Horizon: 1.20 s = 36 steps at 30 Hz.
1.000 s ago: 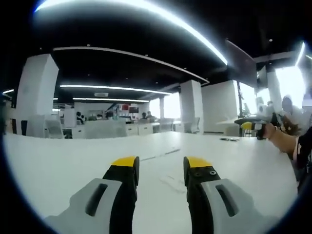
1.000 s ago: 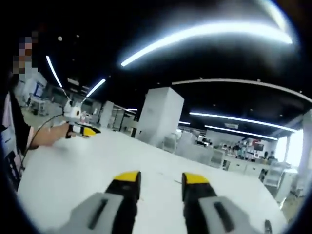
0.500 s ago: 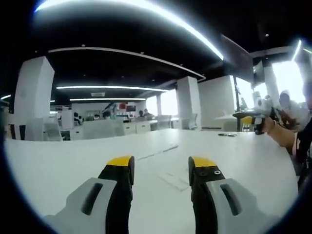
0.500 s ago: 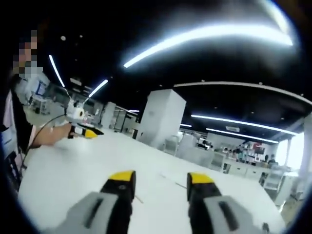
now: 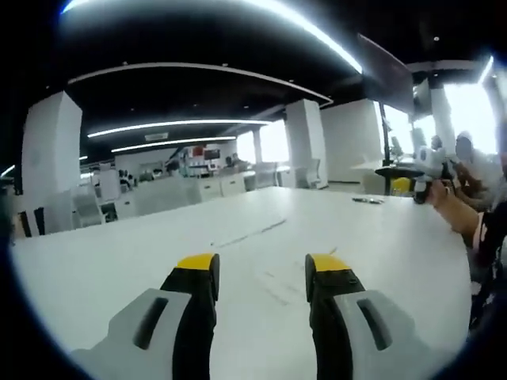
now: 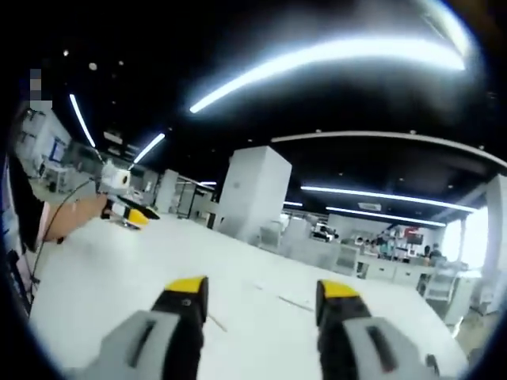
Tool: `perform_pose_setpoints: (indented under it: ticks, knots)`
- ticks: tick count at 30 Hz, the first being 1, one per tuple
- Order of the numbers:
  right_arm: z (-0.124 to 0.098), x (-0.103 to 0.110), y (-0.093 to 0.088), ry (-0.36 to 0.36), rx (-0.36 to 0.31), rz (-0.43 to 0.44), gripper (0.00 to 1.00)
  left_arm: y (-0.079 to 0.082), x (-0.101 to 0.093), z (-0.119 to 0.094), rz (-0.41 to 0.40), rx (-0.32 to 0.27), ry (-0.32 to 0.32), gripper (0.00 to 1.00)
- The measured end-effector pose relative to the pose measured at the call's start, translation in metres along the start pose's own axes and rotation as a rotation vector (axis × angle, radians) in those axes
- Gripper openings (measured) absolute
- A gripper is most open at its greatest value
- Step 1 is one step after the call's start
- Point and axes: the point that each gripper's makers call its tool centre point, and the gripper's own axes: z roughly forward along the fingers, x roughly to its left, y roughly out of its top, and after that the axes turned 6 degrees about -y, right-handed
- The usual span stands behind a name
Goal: Locate the socket holder cover, grip the socket holder cover, clip it into the socket holder slot.
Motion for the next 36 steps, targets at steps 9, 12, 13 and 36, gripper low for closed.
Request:
perform_pose_setpoints:
  ticks: [9,12,13,36]
  knots:
    - [0.002,0.007,-0.004,0.017,0.017,0.0,0.56,0.0,-0.018,0.012,0.036,0.279,-0.026,0.46]
    - [0.004,0.007,-0.007,0.019,0.025,0.002,0.56,-0.007,-0.025,0.018,0.044,0.386,-0.041,0.46]
    - [0.004,0.007,-0.008,0.019,0.026,0.002,0.56,-0.009,-0.026,0.018,0.043,0.4,-0.042,0.46]
    - [0.016,0.017,-0.028,0.049,0.099,0.027,0.55,-0.092,-0.057,0.034,-0.109,1.036,-0.011,0.49]
